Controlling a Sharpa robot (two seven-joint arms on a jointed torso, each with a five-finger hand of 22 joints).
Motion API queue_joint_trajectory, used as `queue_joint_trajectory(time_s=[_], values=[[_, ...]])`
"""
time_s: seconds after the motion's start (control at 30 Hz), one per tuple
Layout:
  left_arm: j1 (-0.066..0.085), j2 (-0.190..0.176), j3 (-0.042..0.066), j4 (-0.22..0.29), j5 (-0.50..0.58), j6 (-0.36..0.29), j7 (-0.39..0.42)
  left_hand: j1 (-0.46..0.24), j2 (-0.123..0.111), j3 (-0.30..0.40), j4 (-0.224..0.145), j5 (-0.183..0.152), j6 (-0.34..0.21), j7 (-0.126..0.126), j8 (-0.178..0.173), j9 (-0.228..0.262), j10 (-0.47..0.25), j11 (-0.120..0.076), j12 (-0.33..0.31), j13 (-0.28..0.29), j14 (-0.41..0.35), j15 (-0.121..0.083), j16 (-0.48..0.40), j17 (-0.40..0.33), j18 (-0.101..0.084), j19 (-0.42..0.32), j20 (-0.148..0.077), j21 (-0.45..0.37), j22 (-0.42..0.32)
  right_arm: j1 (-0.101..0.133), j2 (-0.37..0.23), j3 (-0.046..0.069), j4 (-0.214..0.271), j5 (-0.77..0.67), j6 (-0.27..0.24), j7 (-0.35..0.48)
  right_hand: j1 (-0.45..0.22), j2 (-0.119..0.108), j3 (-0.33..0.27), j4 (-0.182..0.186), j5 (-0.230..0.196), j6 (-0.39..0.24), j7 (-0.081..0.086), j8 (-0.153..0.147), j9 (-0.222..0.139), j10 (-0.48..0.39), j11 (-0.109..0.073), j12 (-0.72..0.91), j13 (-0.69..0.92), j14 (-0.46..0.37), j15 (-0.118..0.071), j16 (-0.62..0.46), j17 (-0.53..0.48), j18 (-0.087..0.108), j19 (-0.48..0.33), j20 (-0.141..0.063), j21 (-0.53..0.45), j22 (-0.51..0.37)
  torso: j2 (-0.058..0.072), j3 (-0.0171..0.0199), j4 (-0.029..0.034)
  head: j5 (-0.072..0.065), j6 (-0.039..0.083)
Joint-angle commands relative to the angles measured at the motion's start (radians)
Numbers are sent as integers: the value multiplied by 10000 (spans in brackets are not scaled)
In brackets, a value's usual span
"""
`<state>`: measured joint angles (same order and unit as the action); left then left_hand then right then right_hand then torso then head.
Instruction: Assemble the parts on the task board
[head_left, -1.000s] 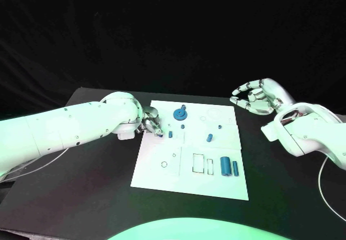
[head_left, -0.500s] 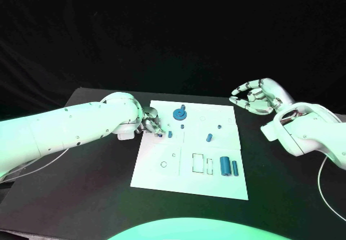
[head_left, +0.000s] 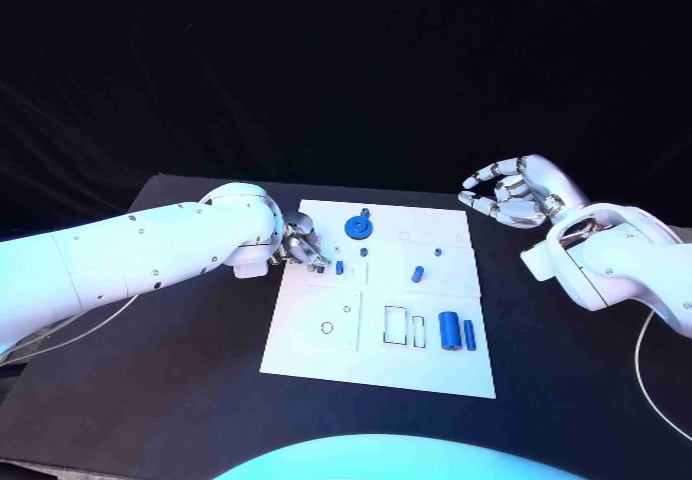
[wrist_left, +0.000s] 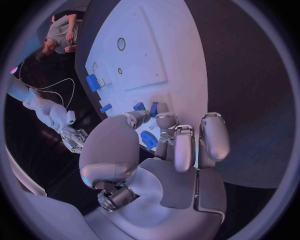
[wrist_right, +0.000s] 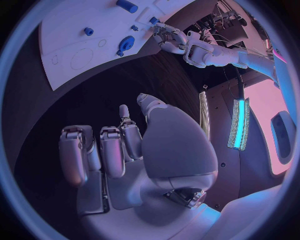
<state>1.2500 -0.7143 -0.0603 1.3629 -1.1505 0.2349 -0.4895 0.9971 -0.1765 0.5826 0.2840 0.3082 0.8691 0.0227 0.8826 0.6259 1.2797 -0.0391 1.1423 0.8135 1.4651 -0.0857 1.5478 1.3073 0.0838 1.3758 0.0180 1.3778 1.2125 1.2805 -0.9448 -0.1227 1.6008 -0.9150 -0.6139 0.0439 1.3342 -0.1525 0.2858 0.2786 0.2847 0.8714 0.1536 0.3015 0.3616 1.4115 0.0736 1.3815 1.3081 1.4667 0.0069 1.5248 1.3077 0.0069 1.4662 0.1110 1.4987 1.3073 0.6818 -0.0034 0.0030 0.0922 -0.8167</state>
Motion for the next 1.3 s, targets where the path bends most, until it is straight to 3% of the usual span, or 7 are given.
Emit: queue_joint_trajectory(time_s=[0.03, 0.67, 0.9, 1.0, 1.07, 1.13, 1.3], values=[[-7, 1, -3, -13, 27, 206, -52, -114, -40, -171, 33, 57, 32, 58, 6, -32, 75, 2, 47, -3, 965, -73, 60, 2302, -73, 67, 14, 47, 1, -5, -9, 0, 19, -48, 104, 28, -109, -21, 33, 18, 60, -51, 16, 28, 12, -10, -27, -9, 708, 743, -88, -40, 1316, 129, 610, -67, -36, 2218, -5, -4, 7, -4, -4], [-9, -189, 44, 119, 385, -836, 67, -1242, 137, -1508, 108, -16, 99, 37, 8, -248, 93, -12, 47, 2, 966, -82, 65, 2307, -66, 55, 9, 20, -8, -6, -16, 0, 3, -48, 92, 48, -129, -35, 31, 23, 56, -61, 16, 33, 13, -24, -27, -26, 691, 739, -88, -48, 1297, 134, 599, -67, -57, 2208, -1, -7, 4, 2, 10], [-6, -305, 134, 193, 1179, -2617, 1060, -1211, 197, -1742, 91, 65, -491, 251, -187, -378, -1028, 171, -1152, -1761, 722, 50, -389, 1488, 145, -529, 96, -648, -1080, -8, -14, 0, -28, -48, 66, 64, -129, -35, 31, 23, 56, -61, 16, 33, 13, -24, -27, -26, 691, 739, -88, -48, 1297, 134, 599, -67, -57, 2208, -16, 6, 10, -24, 30], [-5, -274, 150, 205, 1800, -3528, 2330, -371, 168, -1775, 28, 141, -1884, 932, -733, -642, -2921, 831, -2347, -2803, -686, 646, -2384, -1407, 830, -2979, 533, -3484, -4977, -15, -7, 0, -60, -47, 52, 78, -132, -35, 34, 23, 58, -64, 16, 35, 14, -25, -27, -28, 688, 738, -88, -49, 1295, 135, 597, -68, -61, 2206, -10, 1, 15, -88, 69], [-6, -220, 151, 207, 1875, -3855, 3037, 631, 18, -1641, -127, 185, -2331, 1245, -1007, -846, -3657, 1108, -2717, -3037, -1238, 874, -3011, -2249, 950, -3448, 712, -4205, -5762, -22, -4, 0, -79, -41, 49, 88, -133, -35, 36, 24, 58, -65, 15, 36, 14, -26, -28, -30, 687, 738, -88, -50, 1294, 136, 595, -68, -63, 2205, -11, -6, 15, -100, 76], [-7, -147, 137, 205, 1625, -4131, 3704, 1585, -200, -1618, -113, 131, -2658, 1529, -1362, -1187, -4584, 1440, -3352, -3495, -3054, 1192, -5085, -4770, 957, -3855, 1033, -5015, -6232, -26, -1, 0, -91, -33, 48, 99, -133, -35, 37, 23, 59, -66, 15, 37, 15, -31, -28, -35, 682, 735, -88, -55, 1279, 141, 583, -68, -85, 2193, -6, 0, 3, -134, 113], [-32, 124, 43, 90, -13, -4685, 4913, 3581, -457, -942, -1010, 128, -2884, 1614, -2035, -1900, -5090, 1546, -4337, -4435, -3337, 1270, -5374, -5404, 1008, -3663, 1144, -5427, -6545, -36, 12, 0, -110, -10, 50, 139, -116, -37, 60, 7, 68, -78, 13, 44, 17, -218, -31, -258, 463, 692, -90, -127, 1105, 193, 469, -69, -285, 2085, -12, -3, -5, -219, 192]])
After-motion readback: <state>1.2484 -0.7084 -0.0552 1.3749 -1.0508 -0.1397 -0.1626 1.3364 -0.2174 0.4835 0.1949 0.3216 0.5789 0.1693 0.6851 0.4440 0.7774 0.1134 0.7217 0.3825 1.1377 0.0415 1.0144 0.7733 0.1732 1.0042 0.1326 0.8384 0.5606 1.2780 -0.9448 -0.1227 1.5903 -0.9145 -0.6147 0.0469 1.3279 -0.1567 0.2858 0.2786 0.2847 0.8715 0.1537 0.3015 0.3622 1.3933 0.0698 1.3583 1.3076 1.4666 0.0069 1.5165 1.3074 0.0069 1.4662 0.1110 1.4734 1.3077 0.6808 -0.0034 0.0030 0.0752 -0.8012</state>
